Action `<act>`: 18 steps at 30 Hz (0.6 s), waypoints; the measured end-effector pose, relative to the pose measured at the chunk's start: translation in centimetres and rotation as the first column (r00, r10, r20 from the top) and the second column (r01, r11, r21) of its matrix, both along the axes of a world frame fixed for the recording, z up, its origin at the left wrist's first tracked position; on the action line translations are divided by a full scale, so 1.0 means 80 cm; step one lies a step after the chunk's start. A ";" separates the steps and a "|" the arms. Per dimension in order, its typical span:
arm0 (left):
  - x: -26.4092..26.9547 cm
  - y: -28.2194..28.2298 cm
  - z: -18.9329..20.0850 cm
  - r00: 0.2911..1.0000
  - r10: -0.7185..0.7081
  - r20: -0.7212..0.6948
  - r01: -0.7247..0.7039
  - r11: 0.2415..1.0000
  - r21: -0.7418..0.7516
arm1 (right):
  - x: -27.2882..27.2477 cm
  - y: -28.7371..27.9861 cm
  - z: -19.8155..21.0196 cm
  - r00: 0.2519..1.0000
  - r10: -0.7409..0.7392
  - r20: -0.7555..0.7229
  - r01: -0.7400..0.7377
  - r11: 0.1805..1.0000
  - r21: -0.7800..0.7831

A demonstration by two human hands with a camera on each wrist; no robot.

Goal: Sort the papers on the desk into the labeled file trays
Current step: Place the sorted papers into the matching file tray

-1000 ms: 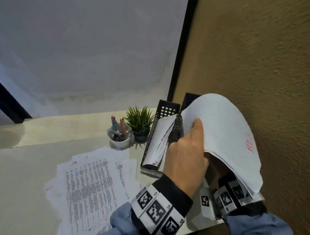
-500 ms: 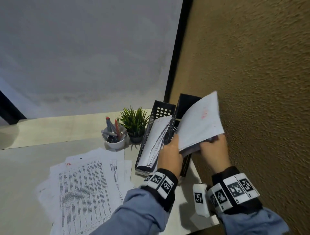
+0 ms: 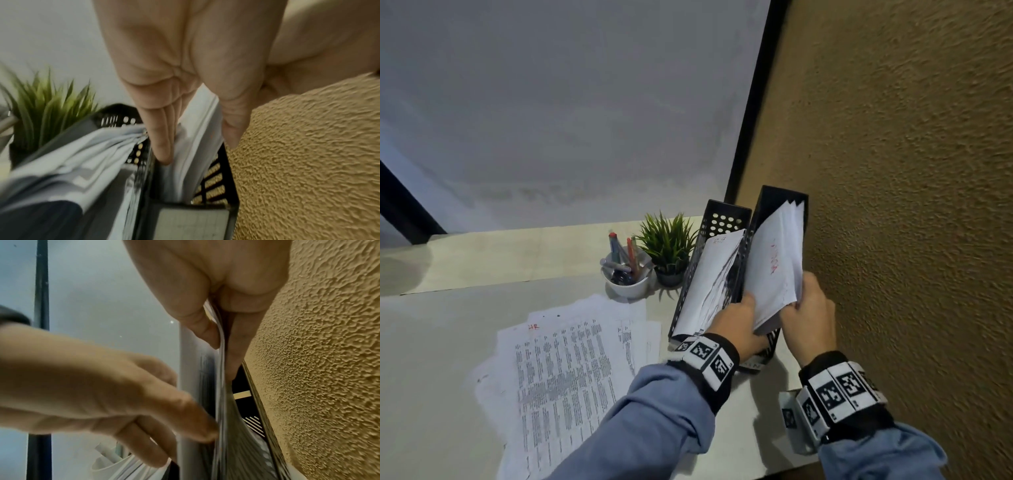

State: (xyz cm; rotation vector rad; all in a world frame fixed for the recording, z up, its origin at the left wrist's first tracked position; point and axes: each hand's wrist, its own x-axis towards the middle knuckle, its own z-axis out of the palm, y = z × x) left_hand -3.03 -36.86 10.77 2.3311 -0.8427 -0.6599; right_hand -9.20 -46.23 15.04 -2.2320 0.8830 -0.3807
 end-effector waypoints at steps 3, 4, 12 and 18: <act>-0.007 0.045 0.004 0.992 0.116 0.056 -0.102 0.973 -0.208 | 0.004 0.008 0.010 0.998 -0.041 0.038 0.037 0.994 0.105; -0.007 0.068 0.000 0.979 0.200 0.036 -0.184 0.947 -0.263 | 0.006 0.012 0.016 0.994 -0.064 0.083 0.054 0.991 0.124; 0.015 0.303 -0.115 0.606 0.791 -0.078 -0.786 0.611 0.090 | 0.025 0.124 0.002 0.829 0.375 0.415 -0.273 0.919 -0.284; 0.011 0.383 -0.156 0.376 0.926 -0.035 -0.862 0.364 0.353 | 0.038 0.224 -0.140 0.857 0.481 -0.186 -0.411 0.855 0.317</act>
